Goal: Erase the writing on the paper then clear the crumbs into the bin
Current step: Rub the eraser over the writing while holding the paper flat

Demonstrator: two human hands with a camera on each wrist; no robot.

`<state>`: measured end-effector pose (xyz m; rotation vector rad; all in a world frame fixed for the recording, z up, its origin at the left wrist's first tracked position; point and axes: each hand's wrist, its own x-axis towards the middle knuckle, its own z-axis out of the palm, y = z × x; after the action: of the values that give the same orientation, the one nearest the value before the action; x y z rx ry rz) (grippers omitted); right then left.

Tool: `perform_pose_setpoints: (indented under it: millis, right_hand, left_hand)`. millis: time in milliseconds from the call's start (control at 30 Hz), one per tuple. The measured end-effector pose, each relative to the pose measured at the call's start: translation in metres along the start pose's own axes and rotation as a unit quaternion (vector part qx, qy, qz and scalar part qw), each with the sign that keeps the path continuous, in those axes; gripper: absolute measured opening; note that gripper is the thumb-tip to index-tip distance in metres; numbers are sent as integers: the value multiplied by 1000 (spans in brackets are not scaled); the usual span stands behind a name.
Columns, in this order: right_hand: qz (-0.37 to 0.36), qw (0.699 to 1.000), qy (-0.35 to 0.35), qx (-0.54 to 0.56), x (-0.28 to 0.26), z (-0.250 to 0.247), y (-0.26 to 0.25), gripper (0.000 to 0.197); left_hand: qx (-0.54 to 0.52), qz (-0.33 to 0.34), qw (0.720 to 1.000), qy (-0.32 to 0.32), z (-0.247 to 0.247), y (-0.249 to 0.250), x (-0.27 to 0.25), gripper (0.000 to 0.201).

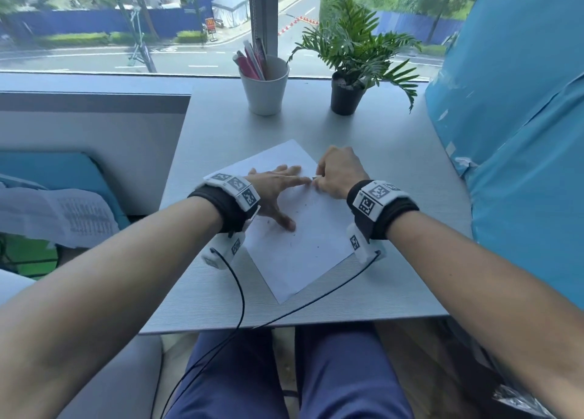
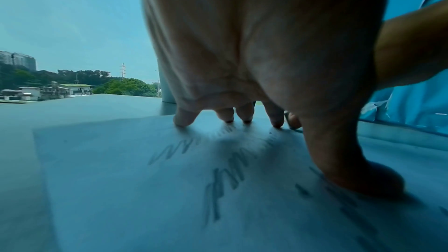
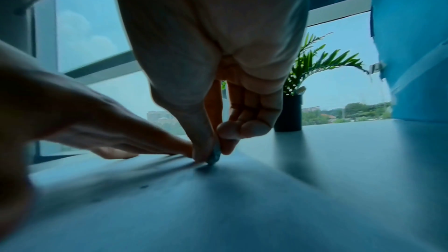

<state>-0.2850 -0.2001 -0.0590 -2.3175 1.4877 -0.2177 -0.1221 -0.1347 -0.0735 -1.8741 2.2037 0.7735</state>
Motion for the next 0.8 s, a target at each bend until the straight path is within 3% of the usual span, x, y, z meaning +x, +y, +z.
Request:
perform_pose_setpoints:
  millis: [133, 267, 400, 533, 667, 800]
  right_hand:
    - [-46, 997, -56, 1, -14, 3, 0, 9]
    - [10, 999, 11, 34, -4, -4, 11, 9]
    - [-44, 997, -53, 18, -17, 2, 1, 9]
    - [23, 998, 12, 51, -4, -6, 15, 11]
    - [-46, 997, -56, 35, -18, 0, 6, 9]
    - [28, 998, 3, 64, -4, -6, 19, 12]
  left_hand:
    - [35, -17, 998, -42, -4, 1, 7, 114]
    - [60, -31, 996, -61, -6, 8, 9, 121]
    - [56, -35, 996, -60, -8, 9, 9, 121]
    - [65, -37, 995, -59, -8, 13, 9, 121]
    - [81, -53, 992, -78, -10, 12, 14, 123]
    - [91, -52, 991, -87, -10, 17, 19, 126]
